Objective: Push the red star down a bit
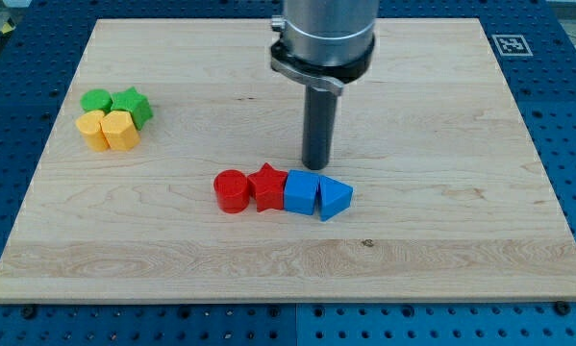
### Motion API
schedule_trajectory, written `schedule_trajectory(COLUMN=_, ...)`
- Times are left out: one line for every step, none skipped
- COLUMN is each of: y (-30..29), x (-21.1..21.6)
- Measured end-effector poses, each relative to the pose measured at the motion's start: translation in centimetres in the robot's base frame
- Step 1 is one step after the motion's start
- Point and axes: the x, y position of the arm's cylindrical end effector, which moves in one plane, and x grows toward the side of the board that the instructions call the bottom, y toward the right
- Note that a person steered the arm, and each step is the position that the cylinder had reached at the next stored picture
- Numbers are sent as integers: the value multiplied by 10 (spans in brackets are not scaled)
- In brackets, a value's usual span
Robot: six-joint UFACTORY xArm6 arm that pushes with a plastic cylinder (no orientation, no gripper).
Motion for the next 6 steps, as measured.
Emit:
schedule_trajectory(y=-41, x=8)
schedule_trajectory(y=-57, x=11)
schedule_trajectory(y=-59, x=11)
schedule_trajectory(y=-58, x=11)
schedule_trajectory(y=-58, x=11)
schedule_trajectory(y=-58, x=13)
